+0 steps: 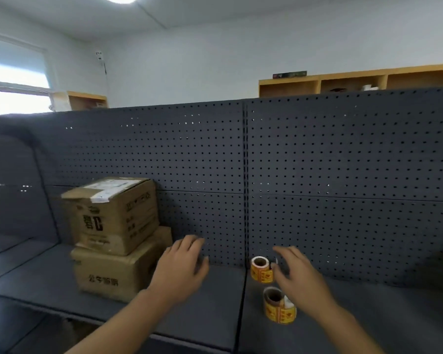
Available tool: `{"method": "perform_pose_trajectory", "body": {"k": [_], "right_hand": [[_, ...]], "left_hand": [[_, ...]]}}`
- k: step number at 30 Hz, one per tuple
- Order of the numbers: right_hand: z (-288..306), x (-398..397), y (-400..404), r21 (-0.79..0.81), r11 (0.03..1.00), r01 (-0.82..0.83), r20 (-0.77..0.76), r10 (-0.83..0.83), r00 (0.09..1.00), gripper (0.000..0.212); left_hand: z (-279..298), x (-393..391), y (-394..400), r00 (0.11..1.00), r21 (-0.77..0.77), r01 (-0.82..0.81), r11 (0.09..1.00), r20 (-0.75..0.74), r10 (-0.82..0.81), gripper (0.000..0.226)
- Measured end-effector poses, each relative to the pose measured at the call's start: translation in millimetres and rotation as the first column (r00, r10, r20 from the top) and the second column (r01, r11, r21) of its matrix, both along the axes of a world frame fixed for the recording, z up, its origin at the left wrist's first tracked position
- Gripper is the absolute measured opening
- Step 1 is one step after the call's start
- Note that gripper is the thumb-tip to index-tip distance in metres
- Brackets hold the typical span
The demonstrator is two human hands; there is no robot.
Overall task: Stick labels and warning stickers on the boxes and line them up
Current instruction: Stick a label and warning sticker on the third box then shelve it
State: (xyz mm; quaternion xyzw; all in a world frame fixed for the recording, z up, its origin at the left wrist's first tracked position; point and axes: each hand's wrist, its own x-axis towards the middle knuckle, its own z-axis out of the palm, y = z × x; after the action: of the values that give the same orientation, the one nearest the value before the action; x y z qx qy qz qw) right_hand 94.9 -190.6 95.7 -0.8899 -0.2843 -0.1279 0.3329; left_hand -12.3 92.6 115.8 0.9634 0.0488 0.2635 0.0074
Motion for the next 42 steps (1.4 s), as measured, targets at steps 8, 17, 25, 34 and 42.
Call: {"method": "perform_pose_trajectory", "body": {"k": [8, 17, 25, 34, 42], "right_hand": [[12.9, -16.5, 99.0, 0.024, 0.995, -0.096, 0.033, 0.095, 0.995, 0.041], [49.6, -26.9, 243.4, 0.160, 0.963, -0.216, -0.001, 0.219, 0.976, 0.028], [80.0, -38.3, 354.7, 0.273, 0.926, -0.260, -0.060, 0.286, 0.956, 0.028], [121.4, -31.1, 445.3, 0.421, 0.907, -0.021, -0.288, 0.156, 0.945, 0.069], [107.8, -9.3, 453.8, 0.385, 0.912, -0.143, -0.473, 0.328, 0.818, 0.110]], "left_hand": [[12.3, -45.9, 93.8, 0.994, -0.016, -0.091, 0.996, 0.058, 0.092, 0.047], [40.6, -76.4, 203.1, 0.931, -0.215, -0.196, 0.957, 0.265, 0.251, 0.034], [61.5, -62.6, 296.9, 0.825, -0.603, -0.348, 0.717, 0.166, 0.540, 0.062], [85.8, -29.3, 345.8, 0.830, -0.945, -0.016, 0.327, 0.170, 0.531, 0.072], [62.2, 3.1, 369.0, 0.941, -0.986, 0.130, -0.105, 0.090, 0.326, 0.081]]}}
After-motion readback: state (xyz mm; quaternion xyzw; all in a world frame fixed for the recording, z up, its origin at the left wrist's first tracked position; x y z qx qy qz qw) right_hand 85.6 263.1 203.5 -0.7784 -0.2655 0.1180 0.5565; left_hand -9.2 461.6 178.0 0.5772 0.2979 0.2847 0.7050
